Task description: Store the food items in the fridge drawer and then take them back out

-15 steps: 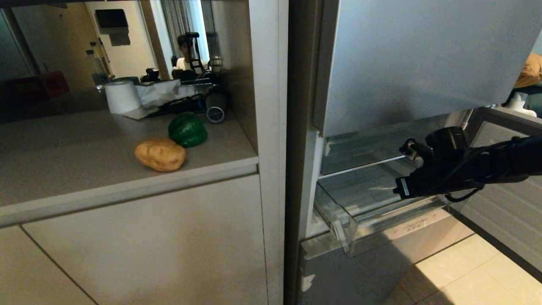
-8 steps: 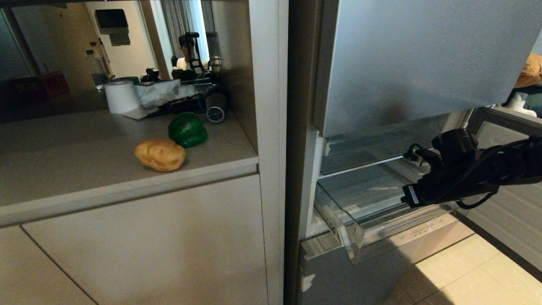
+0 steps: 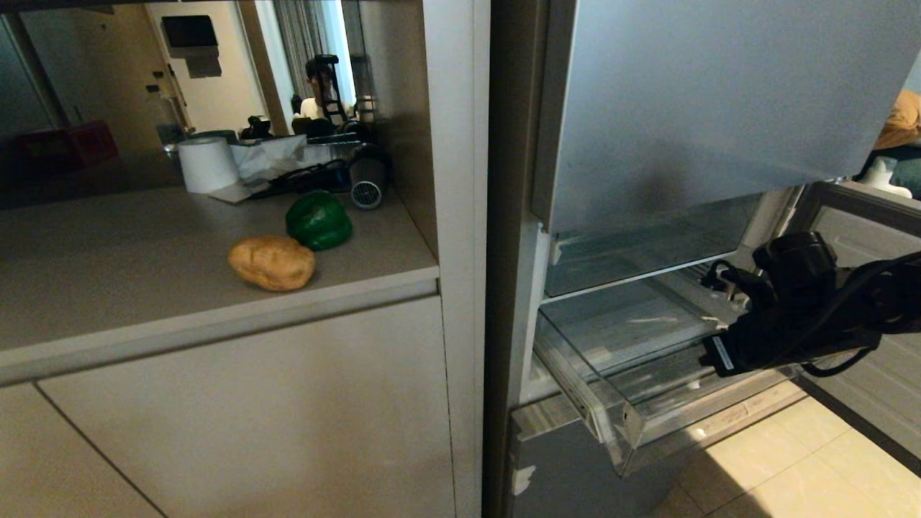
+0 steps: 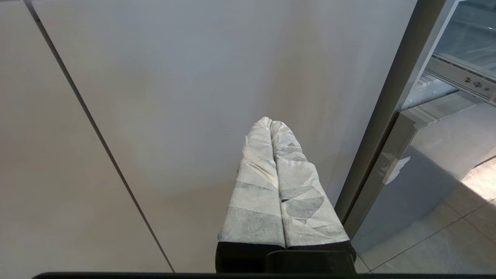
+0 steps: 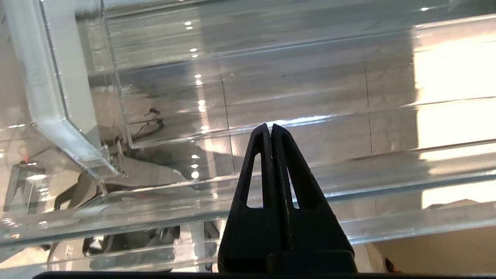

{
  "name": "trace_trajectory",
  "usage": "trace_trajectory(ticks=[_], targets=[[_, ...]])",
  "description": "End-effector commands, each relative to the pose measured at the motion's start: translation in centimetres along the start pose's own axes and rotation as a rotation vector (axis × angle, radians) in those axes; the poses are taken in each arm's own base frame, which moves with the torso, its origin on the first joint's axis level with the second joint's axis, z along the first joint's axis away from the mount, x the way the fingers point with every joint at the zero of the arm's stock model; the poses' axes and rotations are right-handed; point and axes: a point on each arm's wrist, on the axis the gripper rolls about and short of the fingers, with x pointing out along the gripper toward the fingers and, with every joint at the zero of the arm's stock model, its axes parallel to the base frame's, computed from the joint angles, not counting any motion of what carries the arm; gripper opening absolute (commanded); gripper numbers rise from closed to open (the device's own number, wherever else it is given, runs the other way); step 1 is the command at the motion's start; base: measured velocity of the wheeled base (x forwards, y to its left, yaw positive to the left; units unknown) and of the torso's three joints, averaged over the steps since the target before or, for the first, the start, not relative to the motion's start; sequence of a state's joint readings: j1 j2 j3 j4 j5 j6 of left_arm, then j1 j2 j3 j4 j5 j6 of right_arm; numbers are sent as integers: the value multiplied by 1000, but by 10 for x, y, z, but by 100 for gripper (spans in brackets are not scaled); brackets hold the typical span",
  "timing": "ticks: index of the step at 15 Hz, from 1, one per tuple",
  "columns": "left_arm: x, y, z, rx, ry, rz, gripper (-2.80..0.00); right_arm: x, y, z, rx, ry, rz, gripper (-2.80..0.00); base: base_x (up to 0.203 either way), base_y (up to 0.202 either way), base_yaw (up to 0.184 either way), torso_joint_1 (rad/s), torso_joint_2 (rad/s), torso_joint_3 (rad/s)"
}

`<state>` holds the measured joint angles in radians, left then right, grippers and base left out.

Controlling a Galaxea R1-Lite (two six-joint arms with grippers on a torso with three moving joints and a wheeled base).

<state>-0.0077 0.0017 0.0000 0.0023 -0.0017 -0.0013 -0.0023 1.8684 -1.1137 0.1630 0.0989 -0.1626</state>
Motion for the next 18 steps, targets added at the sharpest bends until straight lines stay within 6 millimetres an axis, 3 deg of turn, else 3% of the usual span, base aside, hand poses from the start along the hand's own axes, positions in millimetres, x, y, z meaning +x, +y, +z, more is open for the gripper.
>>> trace_trajectory(ticks=[1, 7, 13, 18], targets=[[0, 0, 0, 0, 1, 0, -280, -17, 2, -6, -5, -16, -3, -280, 0, 0, 0, 0, 0, 0], [0, 0, 0, 0, -1, 0, -280, -38, 5, -16, 0, 5, -29, -280, 0, 0, 0, 0, 0, 0], [0, 0, 0, 0, -1, 0, -280, -16, -7, -7, 28, 28, -44, -280, 0, 0, 0, 0, 0, 0], [0, 0, 0, 0, 0, 0, -280, -4, -20, -13, 60, 69, -60, -280, 0, 0, 0, 0, 0, 0]])
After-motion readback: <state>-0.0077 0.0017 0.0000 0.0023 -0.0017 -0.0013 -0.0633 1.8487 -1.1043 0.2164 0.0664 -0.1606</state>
